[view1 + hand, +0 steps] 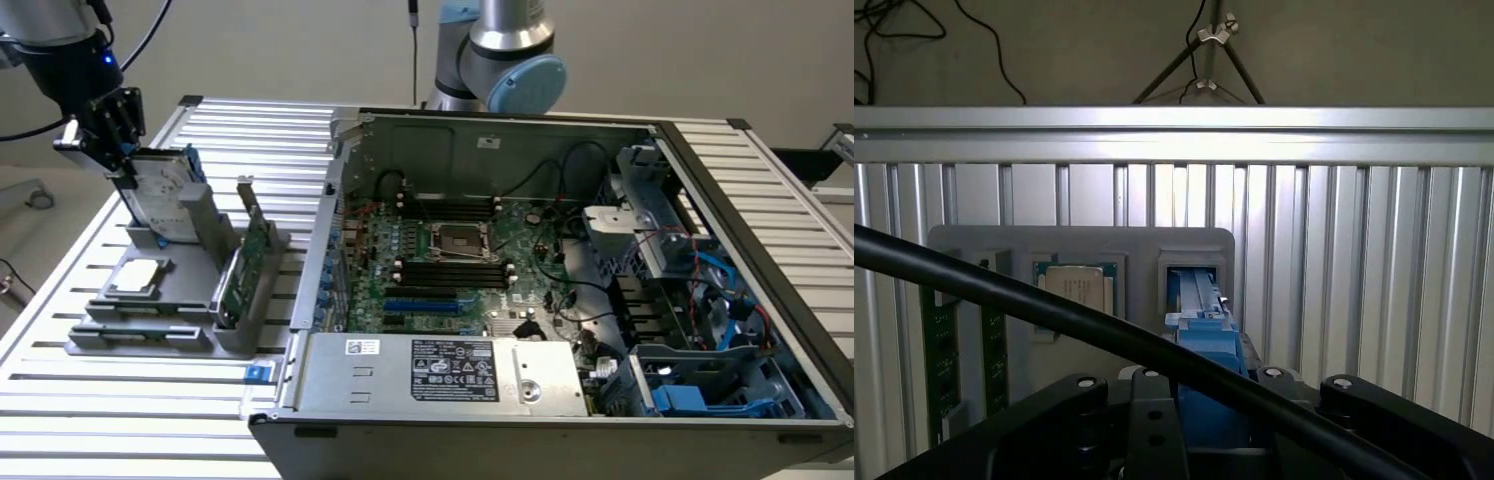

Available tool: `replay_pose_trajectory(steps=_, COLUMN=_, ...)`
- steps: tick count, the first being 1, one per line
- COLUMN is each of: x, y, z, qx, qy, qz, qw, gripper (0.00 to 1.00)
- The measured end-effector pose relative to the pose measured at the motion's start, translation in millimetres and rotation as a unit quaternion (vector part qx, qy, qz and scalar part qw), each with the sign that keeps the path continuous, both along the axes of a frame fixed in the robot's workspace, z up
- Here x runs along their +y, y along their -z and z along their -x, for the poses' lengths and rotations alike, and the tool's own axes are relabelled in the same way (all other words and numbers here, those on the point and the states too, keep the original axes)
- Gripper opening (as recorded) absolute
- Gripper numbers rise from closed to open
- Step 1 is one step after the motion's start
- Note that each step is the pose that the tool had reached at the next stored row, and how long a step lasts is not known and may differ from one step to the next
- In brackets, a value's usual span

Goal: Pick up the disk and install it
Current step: 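Pick up the disk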

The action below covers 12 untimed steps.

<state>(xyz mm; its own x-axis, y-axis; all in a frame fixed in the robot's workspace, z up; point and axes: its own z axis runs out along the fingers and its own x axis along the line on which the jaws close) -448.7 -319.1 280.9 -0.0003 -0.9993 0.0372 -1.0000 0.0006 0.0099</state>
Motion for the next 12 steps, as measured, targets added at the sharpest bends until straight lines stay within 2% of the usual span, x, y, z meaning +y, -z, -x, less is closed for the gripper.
replay_pose_trajectory(steps=9, x=0.1, y=-1.5, z=0.0, qx=-0.0001, qy=0.000, qz=0.0000, qw=1.0000, gripper=0.32)
replay_pose_trajectory(steps=12, x=0.9, y=-12.9, z=0.0, qx=0.0000, qy=0.000, qz=0.0002, qw=1.0000, gripper=0.32)
